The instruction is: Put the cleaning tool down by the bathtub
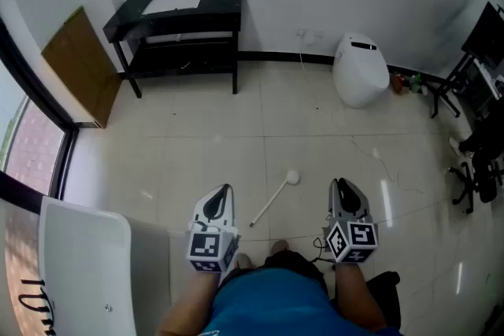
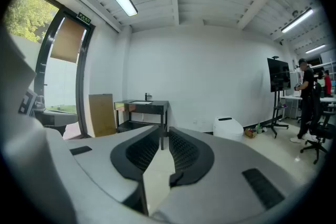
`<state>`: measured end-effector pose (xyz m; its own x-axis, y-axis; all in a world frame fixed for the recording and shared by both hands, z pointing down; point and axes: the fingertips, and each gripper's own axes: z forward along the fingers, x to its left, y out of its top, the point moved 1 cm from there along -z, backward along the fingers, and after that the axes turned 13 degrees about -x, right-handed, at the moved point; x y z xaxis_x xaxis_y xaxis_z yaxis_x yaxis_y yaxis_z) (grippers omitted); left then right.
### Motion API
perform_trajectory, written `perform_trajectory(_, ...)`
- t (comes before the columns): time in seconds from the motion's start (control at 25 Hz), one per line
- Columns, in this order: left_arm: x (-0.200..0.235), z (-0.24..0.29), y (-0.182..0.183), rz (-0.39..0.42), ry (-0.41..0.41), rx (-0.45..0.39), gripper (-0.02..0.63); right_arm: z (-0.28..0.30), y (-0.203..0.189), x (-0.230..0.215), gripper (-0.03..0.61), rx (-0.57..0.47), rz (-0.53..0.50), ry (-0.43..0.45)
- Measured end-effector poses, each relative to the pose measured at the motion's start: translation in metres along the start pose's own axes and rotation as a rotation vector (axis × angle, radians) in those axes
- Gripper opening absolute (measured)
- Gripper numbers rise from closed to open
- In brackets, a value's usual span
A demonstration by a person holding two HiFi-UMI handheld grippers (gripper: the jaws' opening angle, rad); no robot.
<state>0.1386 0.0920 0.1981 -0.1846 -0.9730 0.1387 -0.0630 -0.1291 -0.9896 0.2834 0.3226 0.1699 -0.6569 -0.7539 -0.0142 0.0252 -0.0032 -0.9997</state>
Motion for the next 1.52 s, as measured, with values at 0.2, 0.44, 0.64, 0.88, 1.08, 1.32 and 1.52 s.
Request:
perform_trajectory(0.2,-0.004,0.036,0.005,0.029,-0.018,-0.020,-0.002,0.035,-0.009,-0.016,0.084,-0.004,0.012,0.025)
perform_trajectory(0.44,-0.016,0.085,0.009,0.064,-0.027,0.001,-0.002,0.080,-0.017,-0.043,0.084,0.002,0.046,0.044)
perform_trajectory(0.64,-0.029,0.137,0.003,0.090,-0.042,-0.011,-0.002,0.116,-0.034,-0.070,0.110,0.020,0.044,0.063)
perform_trajectory(0.88,-0.005,0.174,-0.029,0.050,-0.084,0.013,-0.002,0.159,-0.060,-0.080,0.119,0.059,0.068,0.023)
perform_trajectory(1.08,0.026,0.199,-0.066,0.048,-0.121,0.038,-0.002,0.184,-0.100,-0.074,0.119,0.094,0.074,-0.034)
perform_trajectory(1.32,0.070,0.218,-0.168,0.063,-0.115,0.048,-0.002,0.217,-0.214,-0.066,0.130,0.114,0.075,-0.074)
perform_trajectory(1.52,0.092,0.215,-0.278,0.042,-0.106,0.050,-0.002,0.229,-0.344,-0.062,0.130,0.156,0.097,-0.091)
